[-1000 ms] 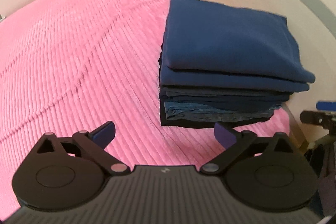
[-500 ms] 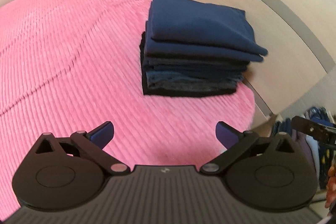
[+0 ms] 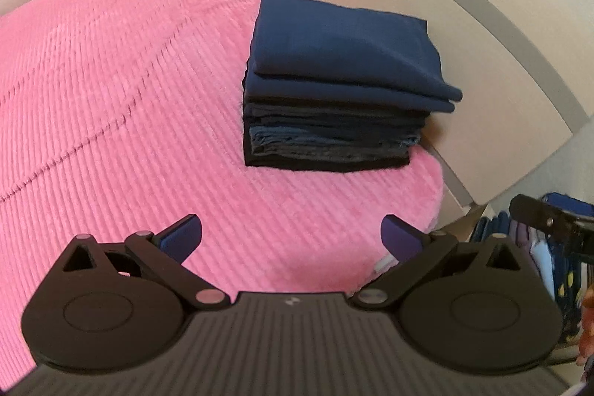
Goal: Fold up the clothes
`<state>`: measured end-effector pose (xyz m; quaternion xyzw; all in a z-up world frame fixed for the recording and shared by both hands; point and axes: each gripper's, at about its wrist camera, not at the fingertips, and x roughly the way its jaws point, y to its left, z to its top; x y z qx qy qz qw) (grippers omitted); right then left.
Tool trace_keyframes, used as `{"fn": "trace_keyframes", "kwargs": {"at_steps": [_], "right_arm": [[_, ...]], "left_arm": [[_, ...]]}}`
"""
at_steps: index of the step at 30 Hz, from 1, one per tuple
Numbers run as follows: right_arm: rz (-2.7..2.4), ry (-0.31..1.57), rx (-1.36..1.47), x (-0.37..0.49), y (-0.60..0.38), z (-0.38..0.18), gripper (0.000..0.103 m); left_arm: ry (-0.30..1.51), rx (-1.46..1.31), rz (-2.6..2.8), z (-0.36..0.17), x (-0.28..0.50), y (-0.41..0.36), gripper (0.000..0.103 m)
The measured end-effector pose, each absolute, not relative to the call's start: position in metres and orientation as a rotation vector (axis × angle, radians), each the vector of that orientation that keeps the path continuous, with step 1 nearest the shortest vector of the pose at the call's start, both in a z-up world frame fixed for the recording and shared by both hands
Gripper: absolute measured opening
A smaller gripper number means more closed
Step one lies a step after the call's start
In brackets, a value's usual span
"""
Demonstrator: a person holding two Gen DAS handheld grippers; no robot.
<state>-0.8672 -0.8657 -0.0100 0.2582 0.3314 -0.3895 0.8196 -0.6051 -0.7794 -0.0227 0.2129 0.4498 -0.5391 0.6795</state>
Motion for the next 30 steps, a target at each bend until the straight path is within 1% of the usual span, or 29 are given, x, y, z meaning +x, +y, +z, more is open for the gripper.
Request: {"fn": "trace_keyframes", "kwargs": {"at_steps": [12, 23, 30], "right_arm": [[-0.816, 0.736, 0.555, -0.879, -0.869, -0.018, 0.103], [-0.808, 0.738, 0.572, -0.881, -0.862, -0.017, 0.103], [-0.802, 0.749, 0.565, -0.877, -0.858, -0.017, 0.103]], "left_arm": [[0.941, 0.566, -1.192, -0.022, -0.639, -0.796, 0.101], [0.884, 0.602, -1.183, -0.023, -0.651, -0.799, 0.101], [0.879, 0.613, -1.188, -0.026, -0.654, -0.796, 0.101]]}}
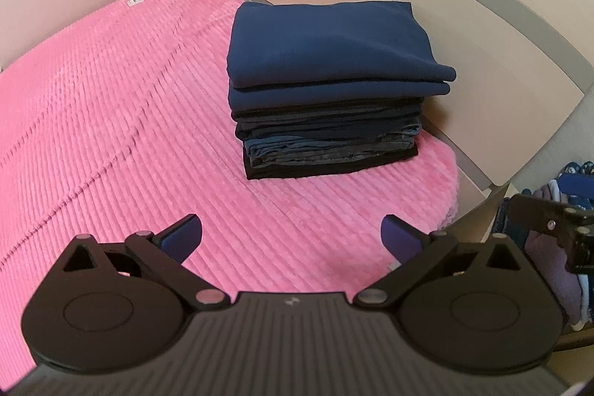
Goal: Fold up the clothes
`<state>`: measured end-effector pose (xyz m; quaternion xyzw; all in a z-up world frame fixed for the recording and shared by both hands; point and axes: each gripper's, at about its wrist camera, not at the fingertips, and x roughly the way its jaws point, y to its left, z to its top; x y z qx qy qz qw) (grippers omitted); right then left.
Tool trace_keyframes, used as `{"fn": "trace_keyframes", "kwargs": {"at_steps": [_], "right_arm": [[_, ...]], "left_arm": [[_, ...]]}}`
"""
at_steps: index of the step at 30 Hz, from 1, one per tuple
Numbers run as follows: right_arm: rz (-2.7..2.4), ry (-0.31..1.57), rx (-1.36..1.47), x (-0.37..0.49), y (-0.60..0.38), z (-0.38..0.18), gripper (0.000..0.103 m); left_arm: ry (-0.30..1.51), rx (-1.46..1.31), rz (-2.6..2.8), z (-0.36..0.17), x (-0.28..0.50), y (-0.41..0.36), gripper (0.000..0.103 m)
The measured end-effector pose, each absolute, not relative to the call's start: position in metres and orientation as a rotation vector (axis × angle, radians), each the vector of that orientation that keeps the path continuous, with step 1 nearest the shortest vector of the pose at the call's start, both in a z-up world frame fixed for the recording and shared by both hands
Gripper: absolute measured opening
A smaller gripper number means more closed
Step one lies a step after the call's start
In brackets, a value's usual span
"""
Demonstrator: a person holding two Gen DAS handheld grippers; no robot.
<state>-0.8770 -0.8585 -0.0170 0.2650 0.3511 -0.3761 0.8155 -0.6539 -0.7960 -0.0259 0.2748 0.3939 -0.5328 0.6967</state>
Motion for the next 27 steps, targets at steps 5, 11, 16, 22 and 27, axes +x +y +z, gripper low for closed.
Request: {"fn": "trace_keyframes", "kwargs": {"at_steps": [5, 11, 16, 22, 27], "right_arm": [[-0.802, 0.766, 0.561, -0.8738, -0.858, -0.0186, 0.103], [-0.799, 0.765, 0.557, -0.8712, -0.858, -0.0183, 0.103], [-0.797, 0.767, 0.559, -0.8704, -0.8576, -0.019, 0.103], [-0.8, 0.767, 0.557, -0.8708, -0.8579, -0.019, 0.103], [-0.801, 0.767, 0.563, -0.8714, -0.8583, -0.0203, 0.103]], "left_arm": [[0.871, 0.616, -1.184, -0.0261, -0.6547, -0.794, 0.102], [0.865, 0.625, -1.177, -0.0267, -0.6553, -0.7922, 0.102], [0.861, 0.63, -1.179, -0.0268, -0.6571, -0.7926, 0.102], [0.854, 0.636, -1.18, -0.027, -0.6589, -0.7942, 0.102], [0.847, 0.632, -1.186, -0.0267, -0.6598, -0.7938, 0.102]]}}
